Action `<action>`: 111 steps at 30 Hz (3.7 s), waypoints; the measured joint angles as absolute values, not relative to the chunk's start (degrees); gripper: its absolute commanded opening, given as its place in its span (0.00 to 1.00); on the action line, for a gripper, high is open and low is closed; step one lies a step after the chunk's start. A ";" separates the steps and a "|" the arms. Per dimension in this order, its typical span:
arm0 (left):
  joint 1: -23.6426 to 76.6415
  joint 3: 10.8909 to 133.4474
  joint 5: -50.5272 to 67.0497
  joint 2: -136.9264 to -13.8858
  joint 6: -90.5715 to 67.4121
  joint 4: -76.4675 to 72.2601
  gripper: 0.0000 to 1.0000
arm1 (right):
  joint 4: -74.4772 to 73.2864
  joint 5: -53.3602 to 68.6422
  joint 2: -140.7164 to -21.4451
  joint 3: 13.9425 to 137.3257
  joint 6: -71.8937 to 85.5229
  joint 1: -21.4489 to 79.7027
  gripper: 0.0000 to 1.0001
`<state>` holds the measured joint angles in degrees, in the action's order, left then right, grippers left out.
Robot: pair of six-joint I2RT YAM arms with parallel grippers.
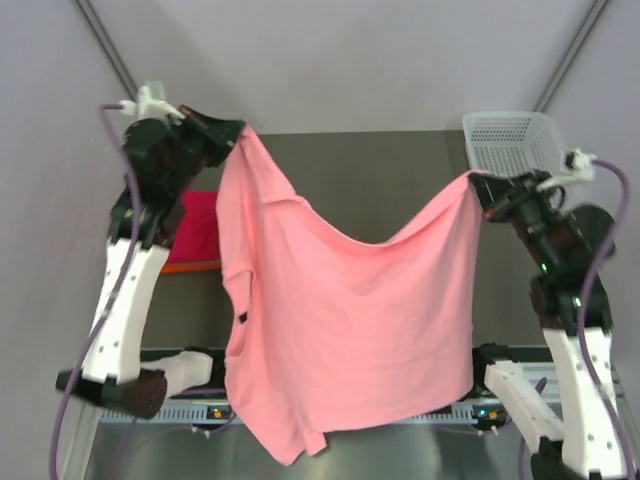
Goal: Fold and stack the t-shirts
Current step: Flatten the tshirt out
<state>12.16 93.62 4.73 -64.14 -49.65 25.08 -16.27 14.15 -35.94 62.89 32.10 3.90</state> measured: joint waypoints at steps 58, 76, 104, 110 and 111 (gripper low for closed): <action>25.54 66.11 0.19 -47.51 -31.59 18.59 0.00 | -16.71 21.67 -43.51 45.36 31.44 -11.79 0.00; 25.54 91.94 -4.08 -41.67 -30.30 17.28 0.00 | -20.95 13.80 -24.97 70.50 29.78 -11.81 0.00; 21.69 134.58 -9.13 -101.01 -19.05 11.42 0.00 | -23.07 11.66 -87.99 116.92 31.05 -6.98 0.00; 18.20 137.01 -4.49 -105.82 -19.84 7.99 0.00 | -20.01 13.78 -89.73 110.15 32.03 -7.70 0.00; 17.72 135.09 -3.97 -106.00 -19.81 7.79 0.00 | -18.90 14.39 -90.00 107.07 32.23 -7.70 0.00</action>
